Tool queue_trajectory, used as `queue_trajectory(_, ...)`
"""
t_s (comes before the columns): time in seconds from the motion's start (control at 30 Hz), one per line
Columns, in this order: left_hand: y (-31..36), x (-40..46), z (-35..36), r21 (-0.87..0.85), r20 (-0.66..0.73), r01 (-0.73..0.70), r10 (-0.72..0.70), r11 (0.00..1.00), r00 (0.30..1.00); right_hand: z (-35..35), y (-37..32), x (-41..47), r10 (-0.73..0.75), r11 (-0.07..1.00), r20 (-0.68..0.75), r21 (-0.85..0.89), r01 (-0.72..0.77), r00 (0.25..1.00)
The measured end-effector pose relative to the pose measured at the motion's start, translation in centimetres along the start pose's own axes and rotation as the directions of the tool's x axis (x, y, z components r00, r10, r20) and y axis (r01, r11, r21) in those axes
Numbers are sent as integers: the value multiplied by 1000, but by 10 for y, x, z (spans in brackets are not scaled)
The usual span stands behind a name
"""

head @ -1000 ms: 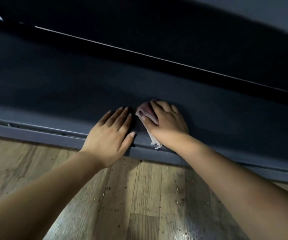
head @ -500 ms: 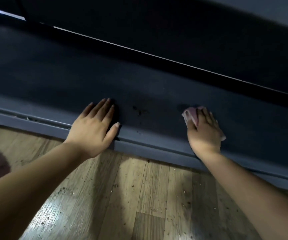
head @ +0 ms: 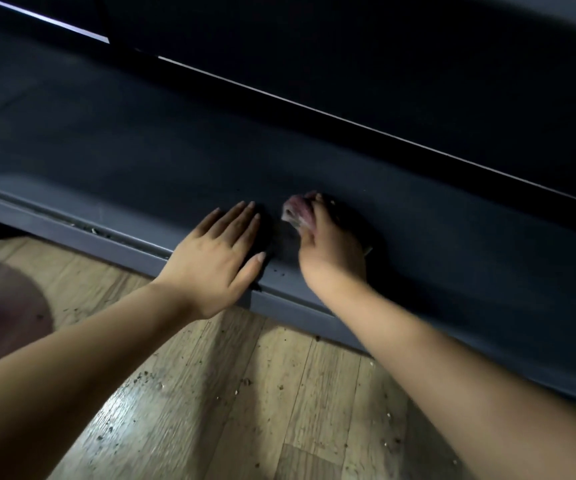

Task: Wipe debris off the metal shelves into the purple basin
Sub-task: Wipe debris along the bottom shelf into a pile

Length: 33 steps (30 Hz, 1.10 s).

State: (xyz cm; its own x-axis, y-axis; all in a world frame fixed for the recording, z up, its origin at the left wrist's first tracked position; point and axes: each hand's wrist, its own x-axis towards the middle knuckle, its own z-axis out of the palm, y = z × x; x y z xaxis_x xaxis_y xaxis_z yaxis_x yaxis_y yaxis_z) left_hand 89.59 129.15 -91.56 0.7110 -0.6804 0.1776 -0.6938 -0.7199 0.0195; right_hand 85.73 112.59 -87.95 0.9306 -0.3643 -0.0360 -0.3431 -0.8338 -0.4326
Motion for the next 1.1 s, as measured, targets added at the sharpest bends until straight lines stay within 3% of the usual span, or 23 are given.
queue_trajectory(0.1, -4, 2, -1, -37, 15, 39, -38, 999, 999, -27, 46, 7, -26, 999, -174, -23, 23, 984)
queue_trajectory(0.17, -4, 2, 1, -32, 15, 58, -57, 998, 998, -49, 85, 17, 73, 994, -227, -63, -89, 971)
queue_trajectory(0.27, -2, 2, 3, -21, 10, 66, -65, 998, 998, -70, 132, 32, 247, 965, -167, -52, -258, 955)
queue_trajectory(0.47, -2, 3, 1, -21, -1, 69, -69, 997, 998, -56, 124, 70, 245, 966, -135, -46, -253, 960)
queue_trajectory(0.53, -2, 3, 1, -25, 3, 75, -75, 997, 997, -46, 99, 85, 173, 984, -91, -35, -177, 981)
queue_trajectory(0.63, -2, 3, 1, -26, 0, 73, -73, 997, 997, -26, 48, 85, -82, 996, -33, -18, 82, 996)
queue_trajectory(0.7, -2, 3, 1, -24, -6, 63, -63, 998, 998, -9, 20, 73, -241, 970, 45, -28, 242, 970)
queue_trajectory(0.8, -1, 3, 2, -17, -6, 56, -56, 998, 998, 12, -5, 51, -361, 927, 131, -53, 371, 923)
queue_trajectory(0.93, -1, 3, 1, -21, 1, 56, -56, 998, 998, 3, 0, 46, -411, 912, 151, 68, 406, 899)
queue_trajectory(1.0, -2, 3, 1, -22, 1, 60, -60, 998, 998, -14, 12, 46, -402, 913, 81, 103, 394, 912)
queue_trajectory(1.1, -2, 3, 0, -17, 2, 70, -70, 997, 998, -38, 61, 59, -304, 952, -116, -25, 303, 945)
